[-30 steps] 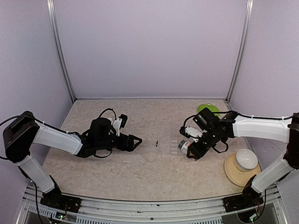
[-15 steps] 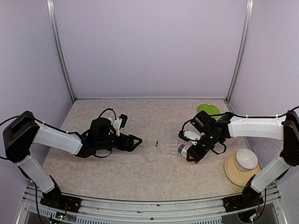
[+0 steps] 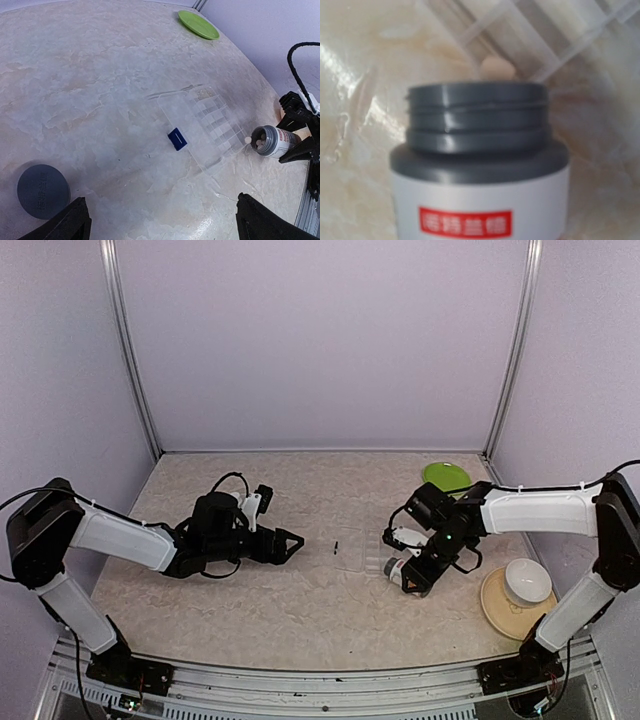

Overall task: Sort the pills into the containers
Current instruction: Pour the pill into the compartment of the pill container.

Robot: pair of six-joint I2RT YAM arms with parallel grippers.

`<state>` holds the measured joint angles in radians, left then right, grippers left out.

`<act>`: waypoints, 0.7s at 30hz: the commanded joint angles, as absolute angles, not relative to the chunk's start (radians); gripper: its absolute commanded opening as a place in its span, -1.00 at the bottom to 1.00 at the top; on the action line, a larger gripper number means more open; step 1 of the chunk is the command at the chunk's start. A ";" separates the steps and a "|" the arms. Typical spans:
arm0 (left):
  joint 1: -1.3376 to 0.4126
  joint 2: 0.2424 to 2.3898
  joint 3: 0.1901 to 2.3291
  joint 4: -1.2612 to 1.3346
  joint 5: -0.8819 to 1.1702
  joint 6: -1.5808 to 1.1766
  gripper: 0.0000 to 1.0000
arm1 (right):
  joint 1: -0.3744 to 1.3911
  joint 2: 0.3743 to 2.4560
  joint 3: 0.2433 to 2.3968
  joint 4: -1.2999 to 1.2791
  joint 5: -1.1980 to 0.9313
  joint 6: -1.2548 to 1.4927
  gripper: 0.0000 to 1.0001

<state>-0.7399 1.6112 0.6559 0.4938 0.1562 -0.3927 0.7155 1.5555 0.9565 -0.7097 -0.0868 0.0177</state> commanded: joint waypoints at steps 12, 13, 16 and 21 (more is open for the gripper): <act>-0.733 1.599 0.648 0.511 0.161 -0.388 0.97 | 0.689 1.574 1.015 -0.725 -0.076 0.008 -0.69; -0.734 1.600 0.649 0.511 0.161 -0.388 0.97 | 0.689 1.577 1.015 -0.726 -0.080 0.008 -0.69; -0.733 1.604 0.650 0.510 0.161 -0.388 0.97 | 0.689 1.583 1.016 -0.732 -0.089 0.008 -0.69; -0.732 1.606 0.650 0.511 0.163 -0.388 0.98 | 0.689 1.593 1.033 -0.760 -0.093 0.012 -0.70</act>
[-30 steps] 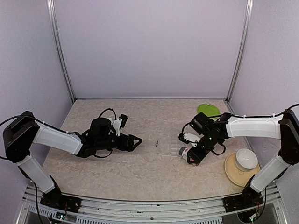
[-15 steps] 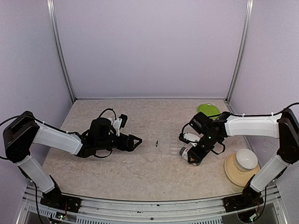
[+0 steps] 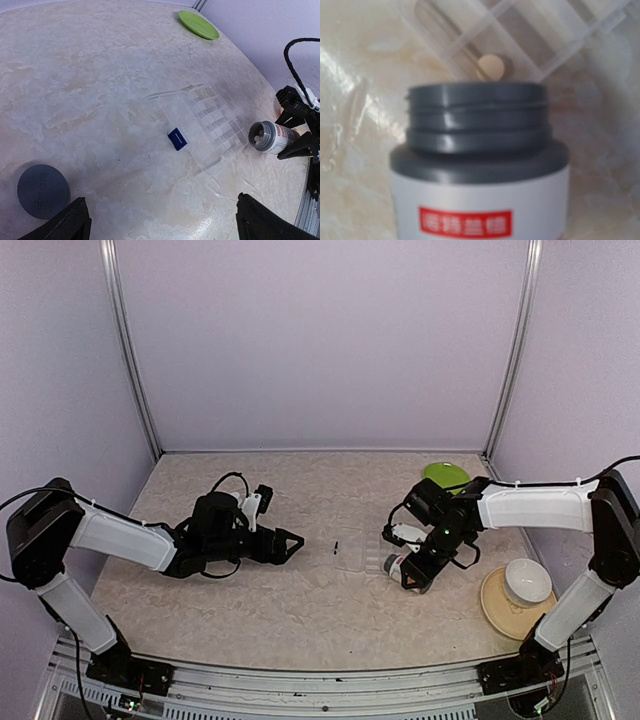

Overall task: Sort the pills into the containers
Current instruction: Pour the pill into the compartment of the pill container.

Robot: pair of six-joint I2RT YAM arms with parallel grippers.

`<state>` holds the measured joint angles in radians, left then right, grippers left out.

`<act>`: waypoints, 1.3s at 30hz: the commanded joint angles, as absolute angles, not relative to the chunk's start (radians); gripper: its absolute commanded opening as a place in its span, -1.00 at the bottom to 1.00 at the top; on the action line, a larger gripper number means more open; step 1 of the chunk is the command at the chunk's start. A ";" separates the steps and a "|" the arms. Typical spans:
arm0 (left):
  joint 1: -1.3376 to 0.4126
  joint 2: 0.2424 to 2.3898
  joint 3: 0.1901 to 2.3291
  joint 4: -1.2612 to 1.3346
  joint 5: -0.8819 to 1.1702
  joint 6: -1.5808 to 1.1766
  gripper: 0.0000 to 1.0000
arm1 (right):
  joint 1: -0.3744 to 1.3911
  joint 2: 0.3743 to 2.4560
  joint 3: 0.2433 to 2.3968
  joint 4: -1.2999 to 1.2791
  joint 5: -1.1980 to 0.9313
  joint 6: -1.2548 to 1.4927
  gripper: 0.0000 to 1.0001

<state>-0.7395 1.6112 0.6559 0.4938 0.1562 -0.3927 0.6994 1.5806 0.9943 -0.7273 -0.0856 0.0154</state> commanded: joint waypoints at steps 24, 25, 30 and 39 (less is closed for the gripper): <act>-0.732 1.600 0.649 0.511 0.168 -0.391 0.97 | 0.689 1.659 1.121 -0.868 -0.088 0.028 -0.70; -0.732 1.600 0.649 0.511 0.169 -0.391 0.97 | 0.689 1.662 1.122 -0.871 -0.089 0.028 -0.69; -0.732 1.600 0.649 0.511 0.170 -0.390 0.97 | 0.689 1.679 1.141 -0.889 -0.081 0.030 -0.70; -0.732 1.604 0.650 0.511 0.171 -0.391 0.97 | 0.689 1.708 1.192 -0.940 -0.070 0.034 -0.70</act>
<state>-0.7380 1.6112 0.6559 0.4938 0.1574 -0.3927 0.6991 1.6928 1.1526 -0.8871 -0.0814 0.0227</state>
